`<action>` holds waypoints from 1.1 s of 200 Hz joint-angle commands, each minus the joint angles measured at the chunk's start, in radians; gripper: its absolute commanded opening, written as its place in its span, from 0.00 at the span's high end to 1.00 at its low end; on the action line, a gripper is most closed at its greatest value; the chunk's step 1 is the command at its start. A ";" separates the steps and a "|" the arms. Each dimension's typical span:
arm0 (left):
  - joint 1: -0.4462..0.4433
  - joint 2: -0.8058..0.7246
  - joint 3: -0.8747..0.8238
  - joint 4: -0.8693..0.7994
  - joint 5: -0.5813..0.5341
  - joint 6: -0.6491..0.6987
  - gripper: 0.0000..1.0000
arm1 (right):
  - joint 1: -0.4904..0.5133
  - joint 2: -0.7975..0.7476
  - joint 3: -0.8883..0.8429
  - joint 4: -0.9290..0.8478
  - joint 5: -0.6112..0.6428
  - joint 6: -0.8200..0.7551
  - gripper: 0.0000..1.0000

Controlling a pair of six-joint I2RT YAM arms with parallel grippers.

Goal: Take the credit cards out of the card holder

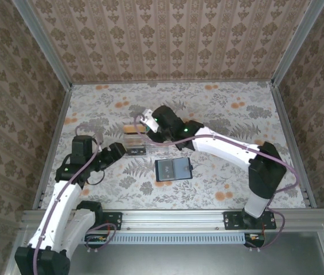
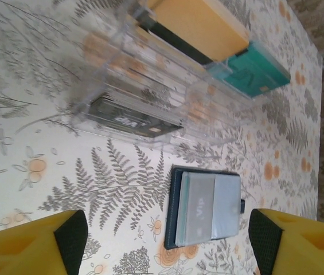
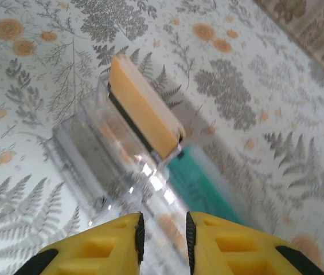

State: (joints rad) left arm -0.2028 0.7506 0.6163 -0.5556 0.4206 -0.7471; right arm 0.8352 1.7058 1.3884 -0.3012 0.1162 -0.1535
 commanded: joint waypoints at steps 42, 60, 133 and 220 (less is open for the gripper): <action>-0.262 0.182 -0.013 0.221 -0.097 -0.119 0.39 | -0.040 -0.180 -0.279 0.009 -0.096 0.436 0.73; -0.337 0.246 -0.007 0.264 -0.111 -0.143 0.45 | -0.048 -0.217 -0.361 0.034 -0.125 0.500 0.74; -0.557 0.438 0.000 0.398 -0.189 -0.247 0.55 | -0.125 -0.275 -0.601 0.103 -0.190 0.638 0.88; -0.623 0.616 0.004 0.531 -0.179 -0.301 0.56 | -0.148 -0.207 -0.669 0.120 -0.211 0.656 0.87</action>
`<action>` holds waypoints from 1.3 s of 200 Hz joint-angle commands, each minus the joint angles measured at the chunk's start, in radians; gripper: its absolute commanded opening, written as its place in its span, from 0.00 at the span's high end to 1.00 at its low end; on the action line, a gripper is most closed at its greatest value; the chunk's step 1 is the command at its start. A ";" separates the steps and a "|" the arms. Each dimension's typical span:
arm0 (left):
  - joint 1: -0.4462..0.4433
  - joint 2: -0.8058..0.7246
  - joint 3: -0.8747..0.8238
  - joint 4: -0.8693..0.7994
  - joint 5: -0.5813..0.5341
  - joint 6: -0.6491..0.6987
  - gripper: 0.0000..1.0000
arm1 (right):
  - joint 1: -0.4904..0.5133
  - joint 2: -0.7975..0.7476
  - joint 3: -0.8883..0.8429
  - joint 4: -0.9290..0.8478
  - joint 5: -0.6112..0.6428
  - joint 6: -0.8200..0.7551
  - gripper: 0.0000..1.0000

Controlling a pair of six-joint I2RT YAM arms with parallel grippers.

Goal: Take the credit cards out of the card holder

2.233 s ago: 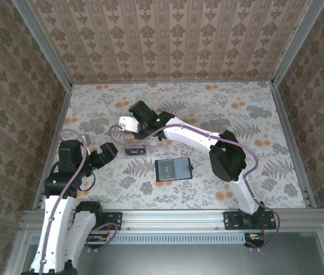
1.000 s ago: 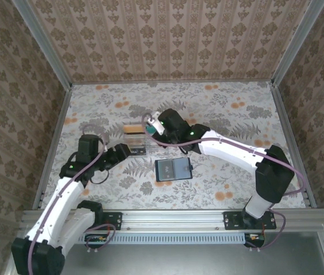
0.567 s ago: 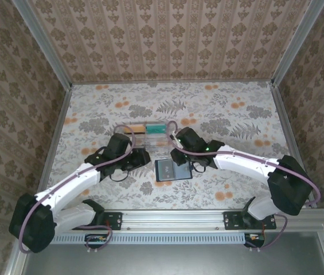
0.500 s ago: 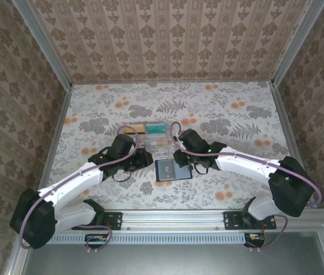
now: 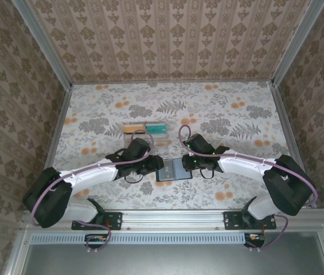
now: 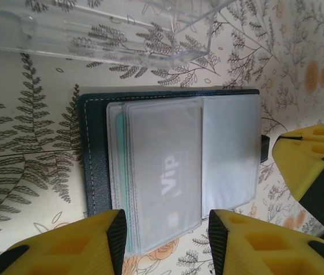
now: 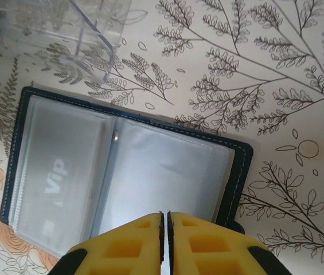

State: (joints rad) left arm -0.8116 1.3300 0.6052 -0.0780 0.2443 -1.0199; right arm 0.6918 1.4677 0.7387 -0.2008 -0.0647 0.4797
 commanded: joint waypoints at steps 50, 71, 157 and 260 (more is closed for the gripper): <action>-0.038 0.108 0.038 0.063 0.005 -0.033 0.59 | -0.004 0.056 -0.043 0.035 -0.029 0.036 0.88; -0.041 0.127 0.044 0.056 0.001 -0.034 0.60 | -0.004 0.060 -0.055 0.041 -0.032 0.044 0.88; -0.054 0.199 0.071 0.065 0.023 -0.036 0.60 | -0.003 0.079 -0.068 0.060 -0.051 0.053 0.89; -0.067 0.187 0.101 0.118 0.047 -0.009 0.53 | -0.005 0.094 -0.062 0.060 -0.057 0.053 0.89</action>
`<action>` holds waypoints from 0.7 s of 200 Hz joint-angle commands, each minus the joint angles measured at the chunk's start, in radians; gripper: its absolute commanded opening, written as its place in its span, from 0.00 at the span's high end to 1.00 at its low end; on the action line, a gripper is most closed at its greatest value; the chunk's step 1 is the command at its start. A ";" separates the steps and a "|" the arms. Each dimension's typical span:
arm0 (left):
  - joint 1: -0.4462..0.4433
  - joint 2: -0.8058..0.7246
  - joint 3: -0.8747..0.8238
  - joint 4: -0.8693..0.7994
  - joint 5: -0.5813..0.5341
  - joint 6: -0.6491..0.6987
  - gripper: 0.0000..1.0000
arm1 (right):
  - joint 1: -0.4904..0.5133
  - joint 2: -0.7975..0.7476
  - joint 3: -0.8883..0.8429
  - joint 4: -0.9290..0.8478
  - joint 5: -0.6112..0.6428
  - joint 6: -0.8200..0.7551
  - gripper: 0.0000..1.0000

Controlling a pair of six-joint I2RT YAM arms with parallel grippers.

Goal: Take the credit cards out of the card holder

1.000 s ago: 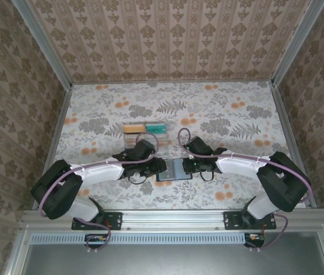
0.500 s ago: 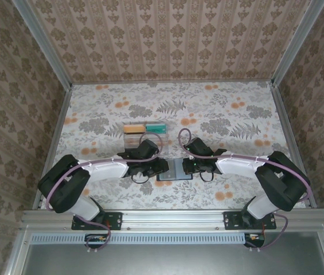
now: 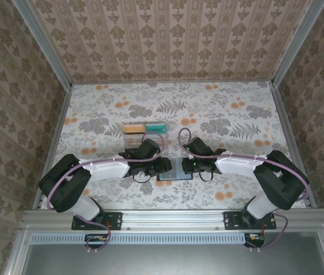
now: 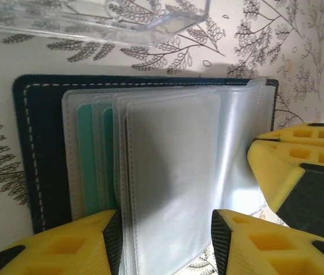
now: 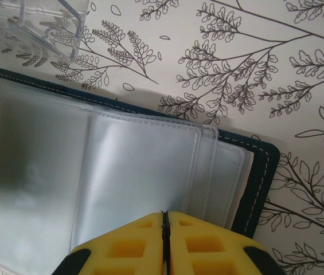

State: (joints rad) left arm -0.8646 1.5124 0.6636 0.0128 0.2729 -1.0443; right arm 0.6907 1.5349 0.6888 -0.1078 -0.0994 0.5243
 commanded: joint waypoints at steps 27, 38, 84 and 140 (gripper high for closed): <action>-0.016 -0.015 0.053 -0.033 -0.022 0.021 0.52 | -0.004 0.017 -0.007 -0.046 -0.018 0.007 0.89; -0.015 -0.028 0.055 -0.063 -0.043 0.024 0.52 | -0.005 0.001 0.004 -0.066 -0.006 0.002 0.89; -0.015 -0.064 0.068 -0.165 -0.110 0.044 0.52 | -0.007 -0.125 0.035 -0.174 0.073 -0.015 0.83; -0.014 -0.066 0.080 -0.169 -0.106 0.061 0.51 | -0.012 -0.137 -0.034 -0.163 0.054 0.007 0.74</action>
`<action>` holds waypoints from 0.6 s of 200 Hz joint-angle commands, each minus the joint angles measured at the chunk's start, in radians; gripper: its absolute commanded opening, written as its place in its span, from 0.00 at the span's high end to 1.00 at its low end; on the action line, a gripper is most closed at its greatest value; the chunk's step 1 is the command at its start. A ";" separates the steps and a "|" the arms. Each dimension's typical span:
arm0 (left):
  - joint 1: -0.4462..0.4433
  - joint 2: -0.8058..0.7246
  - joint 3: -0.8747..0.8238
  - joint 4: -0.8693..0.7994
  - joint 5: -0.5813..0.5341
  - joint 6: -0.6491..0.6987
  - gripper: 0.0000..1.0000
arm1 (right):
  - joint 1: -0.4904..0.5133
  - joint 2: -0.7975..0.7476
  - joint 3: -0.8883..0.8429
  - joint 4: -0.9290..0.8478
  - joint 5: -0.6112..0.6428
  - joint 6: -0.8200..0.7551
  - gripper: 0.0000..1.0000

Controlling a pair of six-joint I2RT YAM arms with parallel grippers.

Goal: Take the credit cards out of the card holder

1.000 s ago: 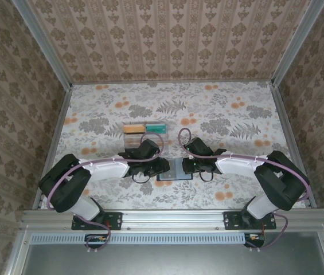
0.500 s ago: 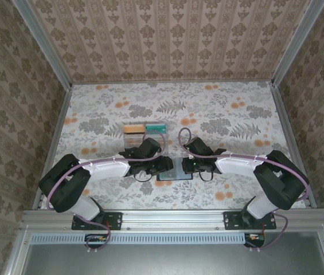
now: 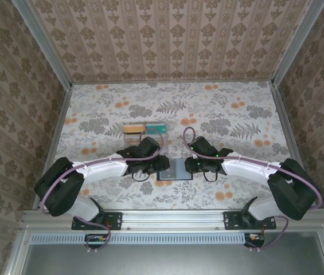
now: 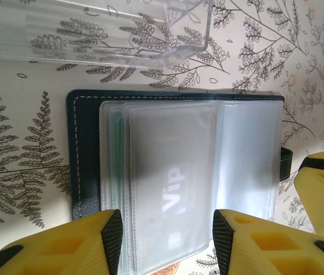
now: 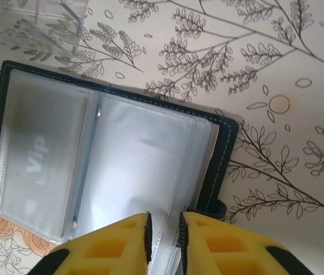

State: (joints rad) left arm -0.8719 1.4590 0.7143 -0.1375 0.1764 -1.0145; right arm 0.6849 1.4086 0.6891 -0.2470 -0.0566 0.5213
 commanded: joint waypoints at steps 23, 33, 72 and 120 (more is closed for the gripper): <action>-0.009 0.010 0.038 0.006 0.023 0.038 0.51 | -0.006 0.019 -0.047 0.011 -0.005 0.020 0.72; -0.010 0.021 0.038 0.015 0.029 0.037 0.51 | -0.005 0.035 -0.049 0.025 -0.011 0.022 0.71; -0.009 0.044 0.029 0.032 0.040 0.034 0.50 | -0.006 0.066 -0.045 0.045 -0.015 0.023 0.71; -0.009 0.053 0.015 0.026 0.029 0.023 0.51 | -0.005 0.072 -0.046 0.047 -0.018 0.021 0.71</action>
State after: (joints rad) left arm -0.8764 1.5021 0.7273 -0.1162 0.2050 -0.9985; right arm 0.6834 1.4570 0.6533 -0.1970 -0.0605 0.5285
